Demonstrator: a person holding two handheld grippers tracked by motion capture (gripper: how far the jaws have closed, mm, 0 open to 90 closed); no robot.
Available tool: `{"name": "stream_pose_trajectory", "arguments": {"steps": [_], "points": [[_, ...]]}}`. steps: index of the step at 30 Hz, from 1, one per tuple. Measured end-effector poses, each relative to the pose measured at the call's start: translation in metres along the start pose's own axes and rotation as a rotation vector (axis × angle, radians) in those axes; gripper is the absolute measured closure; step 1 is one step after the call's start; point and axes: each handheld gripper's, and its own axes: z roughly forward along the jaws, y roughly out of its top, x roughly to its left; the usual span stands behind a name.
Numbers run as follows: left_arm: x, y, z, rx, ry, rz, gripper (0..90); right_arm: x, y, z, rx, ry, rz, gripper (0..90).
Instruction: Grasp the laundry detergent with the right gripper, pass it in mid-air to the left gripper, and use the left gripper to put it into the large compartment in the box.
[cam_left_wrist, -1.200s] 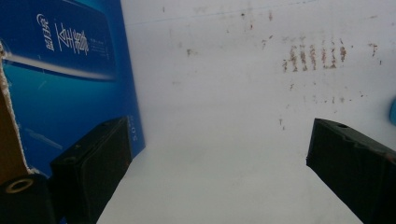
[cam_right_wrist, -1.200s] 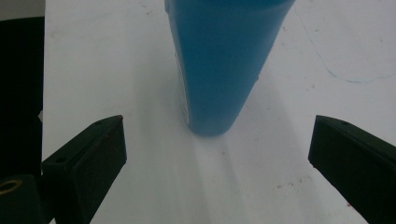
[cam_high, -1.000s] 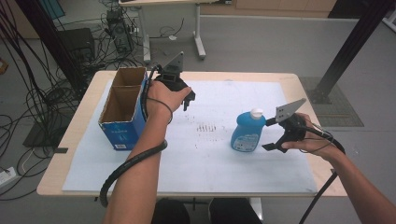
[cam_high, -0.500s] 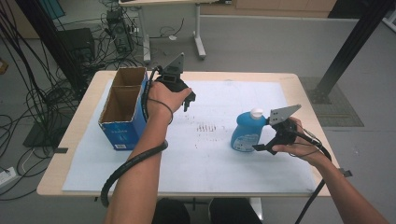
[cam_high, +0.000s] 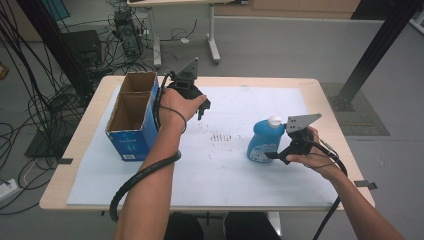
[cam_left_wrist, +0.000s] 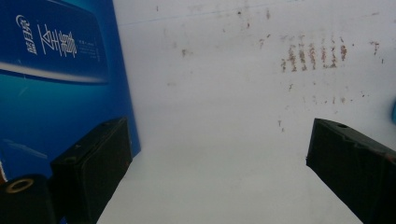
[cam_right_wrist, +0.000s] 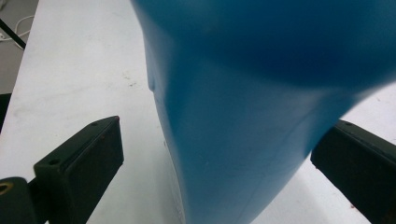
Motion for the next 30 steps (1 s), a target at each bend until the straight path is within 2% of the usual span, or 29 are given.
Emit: {"name": "stream_pose_trajectory", "arguments": {"steps": [11,30], "points": [[-0.0004,0.001,-0.0001,-0.001,0.0,-0.001,7.2,0.0009,-0.0008,0.0041,-0.035,-0.009,0.003,1.7],[-0.0008,0.0013,0.0011,0.004,0.003,0.0,7.2,0.0019,-0.0007,0.0068,-0.055,0.001,0.008,1.6]]}}
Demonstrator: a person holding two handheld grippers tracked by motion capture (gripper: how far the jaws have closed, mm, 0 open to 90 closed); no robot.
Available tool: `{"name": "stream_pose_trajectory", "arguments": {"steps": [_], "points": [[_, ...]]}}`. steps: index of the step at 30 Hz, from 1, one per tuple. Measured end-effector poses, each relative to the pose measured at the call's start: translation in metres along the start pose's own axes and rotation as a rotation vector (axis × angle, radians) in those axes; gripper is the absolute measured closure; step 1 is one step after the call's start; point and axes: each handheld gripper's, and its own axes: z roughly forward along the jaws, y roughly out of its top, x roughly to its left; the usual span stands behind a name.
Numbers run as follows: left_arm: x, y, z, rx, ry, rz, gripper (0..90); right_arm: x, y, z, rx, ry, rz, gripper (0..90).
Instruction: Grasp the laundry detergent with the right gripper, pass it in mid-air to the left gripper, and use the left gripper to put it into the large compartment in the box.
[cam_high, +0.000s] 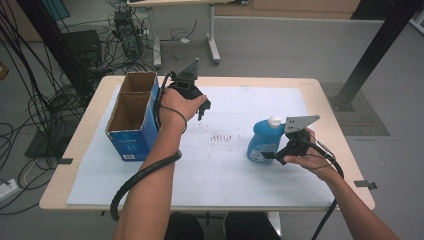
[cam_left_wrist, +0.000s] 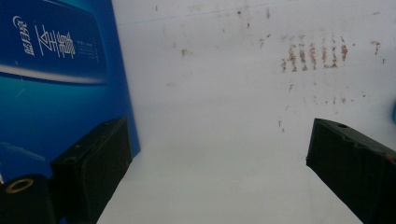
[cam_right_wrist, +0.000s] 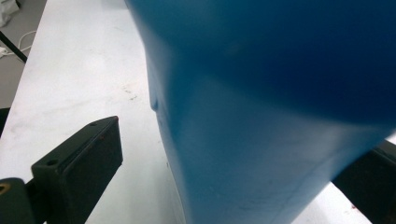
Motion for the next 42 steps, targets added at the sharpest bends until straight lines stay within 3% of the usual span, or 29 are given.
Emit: {"name": "stream_pose_trajectory", "arguments": {"steps": [42], "points": [[-0.0043,0.0014,-0.0001,-0.006,0.0,0.005,7.1,-0.0008,-0.0027,0.0019,-0.021,0.011,0.002,1.4]]}}
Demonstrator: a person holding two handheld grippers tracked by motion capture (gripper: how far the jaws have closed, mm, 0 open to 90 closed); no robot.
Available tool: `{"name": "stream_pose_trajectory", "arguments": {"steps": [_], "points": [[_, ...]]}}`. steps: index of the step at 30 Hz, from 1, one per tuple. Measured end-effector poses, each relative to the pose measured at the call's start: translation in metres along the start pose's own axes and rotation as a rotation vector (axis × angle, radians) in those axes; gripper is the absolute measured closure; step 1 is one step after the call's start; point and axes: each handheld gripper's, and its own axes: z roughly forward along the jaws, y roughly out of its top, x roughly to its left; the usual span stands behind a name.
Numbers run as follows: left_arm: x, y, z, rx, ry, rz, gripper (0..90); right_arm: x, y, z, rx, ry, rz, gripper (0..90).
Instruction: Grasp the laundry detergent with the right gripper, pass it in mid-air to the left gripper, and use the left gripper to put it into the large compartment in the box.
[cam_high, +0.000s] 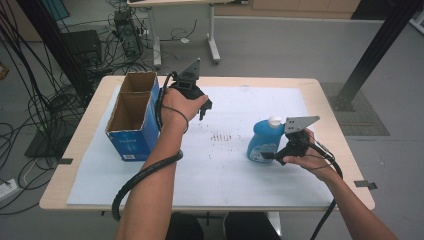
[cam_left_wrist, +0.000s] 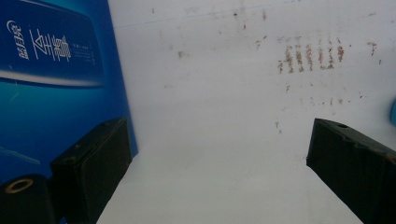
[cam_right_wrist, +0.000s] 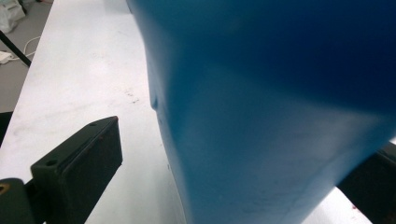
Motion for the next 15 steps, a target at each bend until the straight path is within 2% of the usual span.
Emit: {"name": "stream_pose_trajectory", "arguments": {"steps": [15], "points": [[0.0002,0.0007,-0.0002,0.003,0.001,0.003,7.0,-0.0002,0.0,0.0013,0.005,0.004,-0.007,1.6]]}}
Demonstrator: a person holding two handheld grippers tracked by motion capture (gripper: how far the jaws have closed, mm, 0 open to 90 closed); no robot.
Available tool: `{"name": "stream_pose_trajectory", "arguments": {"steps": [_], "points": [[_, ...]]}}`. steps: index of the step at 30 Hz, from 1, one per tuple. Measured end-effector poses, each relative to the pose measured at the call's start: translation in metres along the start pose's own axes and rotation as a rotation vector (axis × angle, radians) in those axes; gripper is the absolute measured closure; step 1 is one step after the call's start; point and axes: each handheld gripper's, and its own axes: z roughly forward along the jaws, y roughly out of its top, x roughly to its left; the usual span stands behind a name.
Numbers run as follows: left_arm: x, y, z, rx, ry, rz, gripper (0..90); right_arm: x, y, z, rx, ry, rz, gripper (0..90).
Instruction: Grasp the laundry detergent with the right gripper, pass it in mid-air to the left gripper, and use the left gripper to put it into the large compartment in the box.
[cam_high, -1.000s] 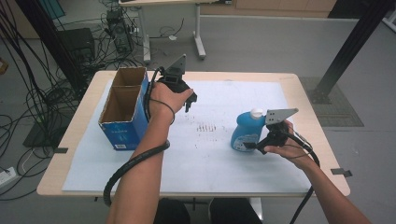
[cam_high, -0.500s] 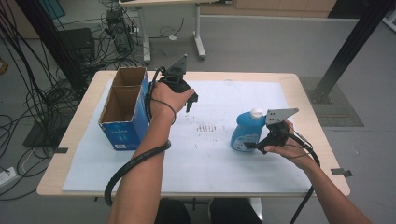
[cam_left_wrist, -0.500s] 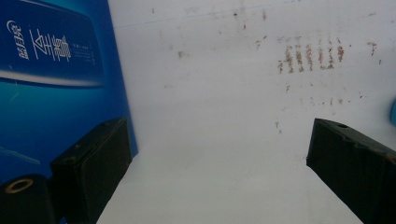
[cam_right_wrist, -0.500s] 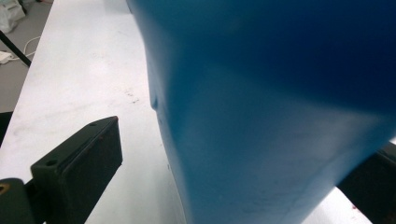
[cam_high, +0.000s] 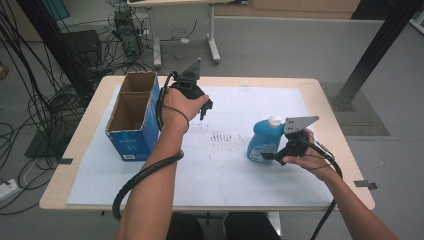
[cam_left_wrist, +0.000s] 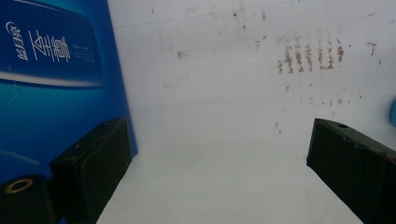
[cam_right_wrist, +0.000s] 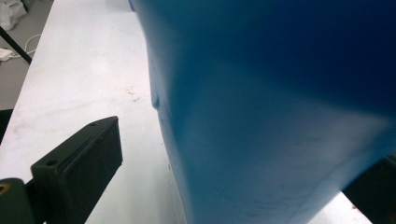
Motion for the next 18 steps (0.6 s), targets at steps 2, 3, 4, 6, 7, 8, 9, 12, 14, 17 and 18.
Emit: {"name": "stream_pose_trajectory", "arguments": {"steps": [2,3,4,6,7,8,9,12,14,17,18], "points": [[-0.0006,0.0001,0.0004,0.001,0.0,0.001,7.0,-0.0002,0.0,0.0001,0.0,0.001,0.001,1.6],[-0.0005,0.0001,0.0004,0.0,-0.002,0.002,7.0,-0.0003,-0.0001,0.0001,0.0,0.001,0.001,1.7],[-0.0006,0.0001,0.0006,0.001,-0.004,0.001,7.0,-0.0002,-0.0001,0.0001,0.001,0.003,0.003,1.8],[-0.0008,0.0001,0.0008,0.001,-0.002,0.0,7.0,-0.0003,-0.0002,0.0003,0.002,0.004,0.003,1.8],[-0.0008,0.0001,0.0007,0.003,-0.001,0.002,7.0,-0.0005,-0.0003,0.0004,0.002,0.005,0.002,2.0],[-0.0005,0.0001,0.0007,0.001,-0.004,0.001,7.0,-0.0009,-0.0005,0.0005,0.002,0.002,0.002,2.0],[-0.0005,0.0001,0.0007,0.001,-0.004,0.001,7.0,-0.001,-0.0005,0.0004,0.001,0.002,0.003,1.9],[-0.0004,0.0002,0.0008,0.003,-0.003,-0.001,6.9,-0.0012,-0.0006,0.0007,0.003,0.003,0.004,2.1],[-0.0009,0.0001,0.0011,0.002,-0.001,-0.001,6.8,-0.0013,-0.0008,0.0011,0.005,0.003,0.004,2.1],[-0.0013,0.0002,0.0011,0.003,-0.001,0.002,6.8,-0.0012,-0.0007,0.0013,0.006,0.002,0.003,2.2],[-0.0015,0.0003,0.0009,0.002,-0.001,0.001,6.8,-0.0012,-0.0006,0.0012,0.005,0.002,0.003,2.3]]}}
